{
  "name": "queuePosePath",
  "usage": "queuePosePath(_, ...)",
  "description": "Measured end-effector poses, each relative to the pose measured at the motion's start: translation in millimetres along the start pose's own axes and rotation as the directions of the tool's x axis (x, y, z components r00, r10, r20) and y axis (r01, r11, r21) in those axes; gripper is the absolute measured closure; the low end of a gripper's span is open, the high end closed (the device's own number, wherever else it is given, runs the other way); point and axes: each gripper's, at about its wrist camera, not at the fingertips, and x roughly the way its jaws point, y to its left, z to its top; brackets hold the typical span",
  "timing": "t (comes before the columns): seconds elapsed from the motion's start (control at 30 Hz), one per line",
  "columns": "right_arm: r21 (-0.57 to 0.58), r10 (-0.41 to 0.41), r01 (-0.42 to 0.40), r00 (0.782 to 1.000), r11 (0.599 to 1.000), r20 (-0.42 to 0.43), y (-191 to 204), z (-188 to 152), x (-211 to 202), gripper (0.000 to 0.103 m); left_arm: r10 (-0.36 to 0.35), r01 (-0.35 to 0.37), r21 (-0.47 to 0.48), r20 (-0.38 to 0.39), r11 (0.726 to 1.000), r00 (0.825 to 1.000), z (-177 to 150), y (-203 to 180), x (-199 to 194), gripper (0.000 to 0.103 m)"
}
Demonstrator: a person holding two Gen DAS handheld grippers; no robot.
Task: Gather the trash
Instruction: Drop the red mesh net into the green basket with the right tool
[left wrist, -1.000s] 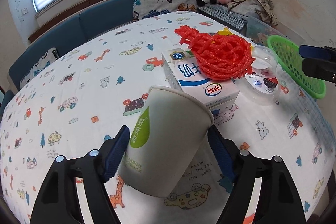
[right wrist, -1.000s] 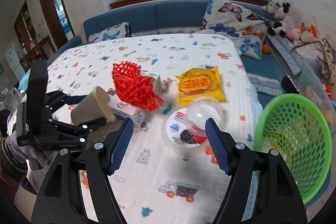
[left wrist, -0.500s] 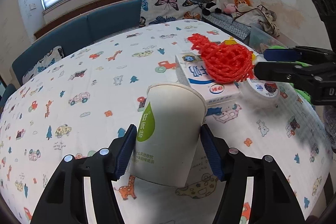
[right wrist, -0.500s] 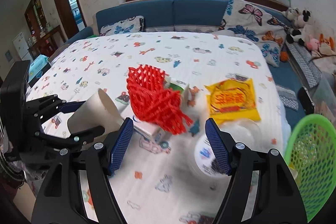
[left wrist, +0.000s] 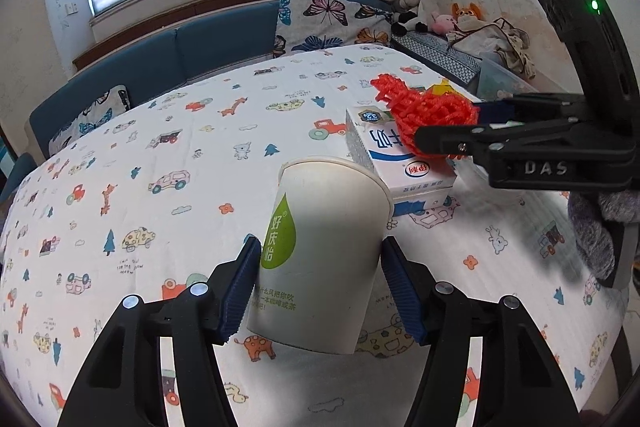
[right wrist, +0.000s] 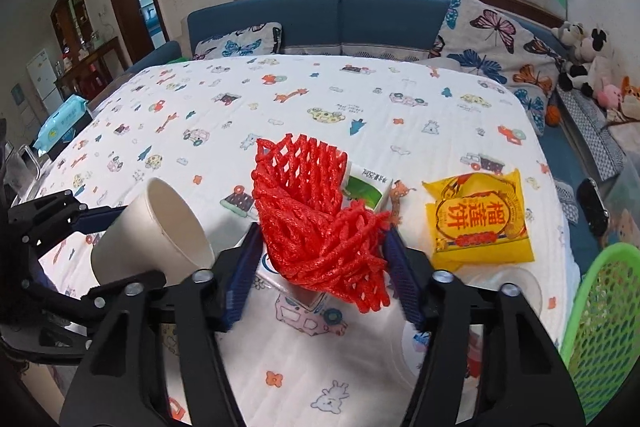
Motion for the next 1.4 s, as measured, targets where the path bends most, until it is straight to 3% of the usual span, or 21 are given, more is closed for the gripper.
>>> queuePosePath(0.3,0.03,-0.043,0.04,0.995,0.999,0.091,-7.7,-10.4,-39.9,0.053,-0.031,0.03,0.013,0.032,0.999,0.999,8.8,-20.1,-13.3,0.044)
queuePosePath(0.5,0.172,-0.138,0.114,0.982,0.978,0.131,-50.3,-38.8,-79.1,0.053,-0.081,0.079,0.054,0.031,0.995,0.996,19.6,-55.3,-13.9,0.044)
queuePosePath(0.9,0.402,-0.343,0.297,0.938,0.866,0.046,-176.7,-119.6,-143.4,0.051,-0.195,0.189,0.126,0.032,0.974,0.98,51.3,-142.5,-9.1,0.044)
queuePosePath(1.03,0.47,-0.37,0.318,0.929,0.824,0.021,-206.7,-141.5,-155.7,0.049,-0.223,0.216,0.156,0.029,0.964,0.974,63.9,-173.4,-3.4,0.044)
queuePosePath(1.17,0.498,-0.392,0.337,0.92,0.799,0.006,-225.2,-155.8,-165.5,0.046,-0.257,0.249,0.171,0.024,0.953,0.966,78.1,-201.0,4.2,0.044)
queuePosePath(1.27,0.512,-0.415,0.353,0.91,0.783,0.006,-236.5,-162.4,-174.7,0.037,-0.276,0.268,0.185,0.02,0.945,0.961,84.9,-217.9,9.3,0.044)
queuePosePath(1.4,0.544,-0.434,0.356,0.901,0.76,0.016,-245.5,-171.8,-188.4,0.035,-0.3,0.294,0.211,-0.002,0.932,0.954,93.4,-244.3,21.3,0.044)
